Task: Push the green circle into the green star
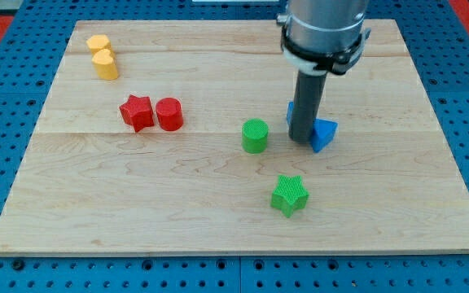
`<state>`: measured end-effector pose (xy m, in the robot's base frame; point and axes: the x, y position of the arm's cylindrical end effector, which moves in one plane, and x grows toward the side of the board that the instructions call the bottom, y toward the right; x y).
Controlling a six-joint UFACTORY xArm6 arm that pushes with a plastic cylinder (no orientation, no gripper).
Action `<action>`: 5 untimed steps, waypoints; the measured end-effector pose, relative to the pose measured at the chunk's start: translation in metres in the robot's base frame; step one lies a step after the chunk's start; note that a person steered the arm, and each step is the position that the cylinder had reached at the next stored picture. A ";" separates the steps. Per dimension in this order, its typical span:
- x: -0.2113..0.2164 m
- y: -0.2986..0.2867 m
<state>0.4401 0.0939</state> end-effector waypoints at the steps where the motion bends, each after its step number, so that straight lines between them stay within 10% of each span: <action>1: 0.002 -0.003; 3: -0.039 -0.060; 5: 0.017 -0.085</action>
<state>0.4575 0.0089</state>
